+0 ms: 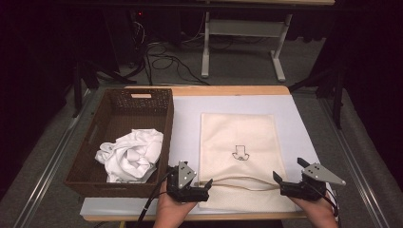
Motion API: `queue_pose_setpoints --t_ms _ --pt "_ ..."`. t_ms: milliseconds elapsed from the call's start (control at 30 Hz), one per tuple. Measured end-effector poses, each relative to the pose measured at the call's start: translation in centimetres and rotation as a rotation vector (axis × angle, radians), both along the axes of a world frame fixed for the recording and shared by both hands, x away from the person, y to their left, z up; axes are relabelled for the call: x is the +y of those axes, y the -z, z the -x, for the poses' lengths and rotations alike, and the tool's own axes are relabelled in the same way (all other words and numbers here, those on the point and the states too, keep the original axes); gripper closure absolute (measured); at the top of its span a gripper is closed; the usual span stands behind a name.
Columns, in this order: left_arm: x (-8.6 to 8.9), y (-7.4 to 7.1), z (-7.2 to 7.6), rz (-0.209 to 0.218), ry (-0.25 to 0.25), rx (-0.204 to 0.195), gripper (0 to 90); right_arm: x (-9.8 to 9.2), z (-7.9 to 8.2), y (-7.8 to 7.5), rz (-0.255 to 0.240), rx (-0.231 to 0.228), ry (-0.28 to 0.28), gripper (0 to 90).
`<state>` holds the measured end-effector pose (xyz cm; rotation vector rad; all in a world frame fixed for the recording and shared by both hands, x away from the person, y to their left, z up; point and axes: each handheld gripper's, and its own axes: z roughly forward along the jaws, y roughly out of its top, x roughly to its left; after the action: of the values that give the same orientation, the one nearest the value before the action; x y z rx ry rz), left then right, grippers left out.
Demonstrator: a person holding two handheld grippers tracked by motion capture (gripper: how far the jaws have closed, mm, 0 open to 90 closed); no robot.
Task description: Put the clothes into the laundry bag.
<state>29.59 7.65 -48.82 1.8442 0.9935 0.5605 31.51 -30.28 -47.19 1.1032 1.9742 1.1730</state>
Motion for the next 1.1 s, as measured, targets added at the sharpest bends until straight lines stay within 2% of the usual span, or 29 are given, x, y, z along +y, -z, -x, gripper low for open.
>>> queue_pose_setpoints --t_ms 167,433,733,867,1000,1100 --pt "0.3 -0.3 0.1 0.025 0.007 -0.007 3.7 -0.1 -0.1 0.2 -0.004 0.006 -0.006 0.4" --pt "0.4 -0.2 0.1 0.024 0.012 0.004 3.9 -0.1 0.1 0.2 -0.008 -0.003 -0.009 0.4" --pt "0.3 0.0 0.2 0.034 0.02 -0.019 4.0 -0.1 0.2 0.2 -0.018 0.0 -0.018 0.4" --pt "-0.1 0.5 0.3 0.03 0.035 -0.034 5.8 -0.1 0.2 0.3 -0.028 0.006 -0.028 0.4" --pt "-0.2 0.8 0.3 0.035 0.037 -0.004 6.4 -0.2 0.2 0.3 -0.039 0.004 -0.028 0.4" --pt "-0.1 0.8 0.5 0.019 0.026 0.013 7.0 -0.3 0.2 0.3 -0.041 -0.009 -0.032 0.4"
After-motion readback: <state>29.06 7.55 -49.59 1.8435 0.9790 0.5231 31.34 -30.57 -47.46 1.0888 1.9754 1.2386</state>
